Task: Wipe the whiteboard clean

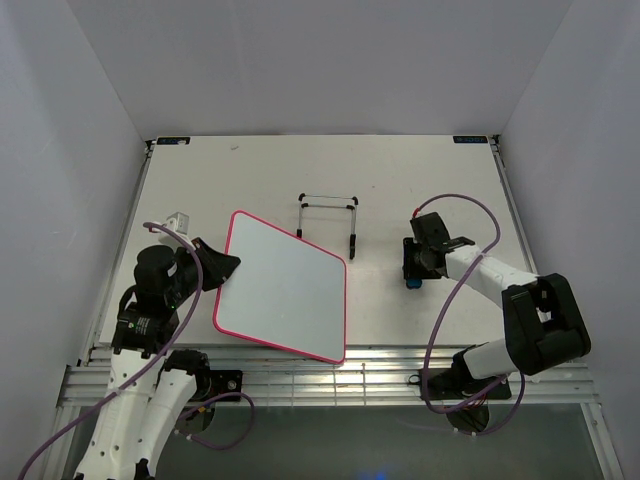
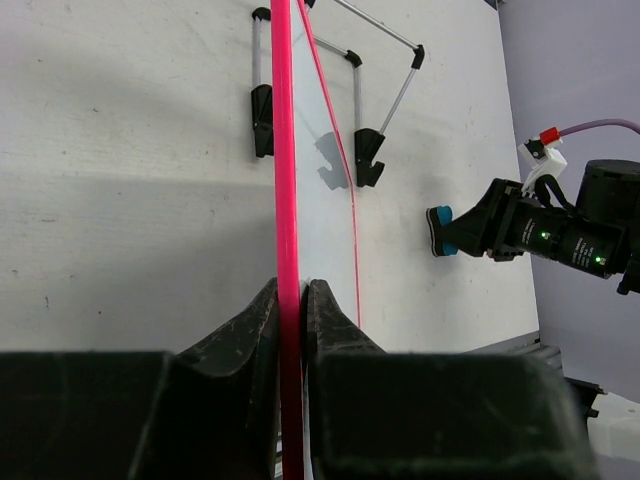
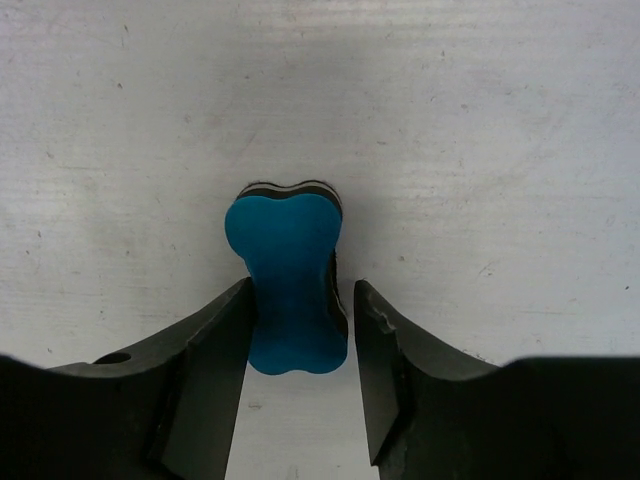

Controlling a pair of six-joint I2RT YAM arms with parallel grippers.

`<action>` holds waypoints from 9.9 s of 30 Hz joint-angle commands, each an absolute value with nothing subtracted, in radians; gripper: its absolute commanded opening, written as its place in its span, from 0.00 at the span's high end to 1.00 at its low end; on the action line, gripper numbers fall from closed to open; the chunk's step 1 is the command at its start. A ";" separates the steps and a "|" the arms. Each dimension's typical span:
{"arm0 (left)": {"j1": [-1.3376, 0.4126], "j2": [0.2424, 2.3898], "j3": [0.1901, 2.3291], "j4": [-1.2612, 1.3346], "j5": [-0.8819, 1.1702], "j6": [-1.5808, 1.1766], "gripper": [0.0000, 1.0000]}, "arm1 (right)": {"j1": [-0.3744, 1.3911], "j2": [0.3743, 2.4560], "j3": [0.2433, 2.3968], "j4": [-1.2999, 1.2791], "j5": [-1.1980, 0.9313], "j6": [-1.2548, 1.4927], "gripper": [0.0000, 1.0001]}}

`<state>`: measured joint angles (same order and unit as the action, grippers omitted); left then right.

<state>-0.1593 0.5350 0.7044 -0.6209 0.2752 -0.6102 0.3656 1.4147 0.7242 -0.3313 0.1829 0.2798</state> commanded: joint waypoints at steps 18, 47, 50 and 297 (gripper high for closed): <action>-0.167 0.578 0.884 -0.718 0.354 -0.558 1.00 | 0.360 1.152 0.807 -0.437 0.130 0.215 0.45; -0.166 0.721 1.069 -0.592 0.646 -0.713 1.00 | 0.360 0.996 0.695 -0.327 -0.026 0.210 0.50; -0.166 0.739 1.101 -0.569 0.707 -0.735 1.00 | 0.360 0.956 0.686 -0.328 -0.014 0.212 0.50; -0.141 0.408 0.920 -0.664 -0.273 -0.238 0.02 | 0.360 0.541 1.111 -0.842 0.353 0.115 0.10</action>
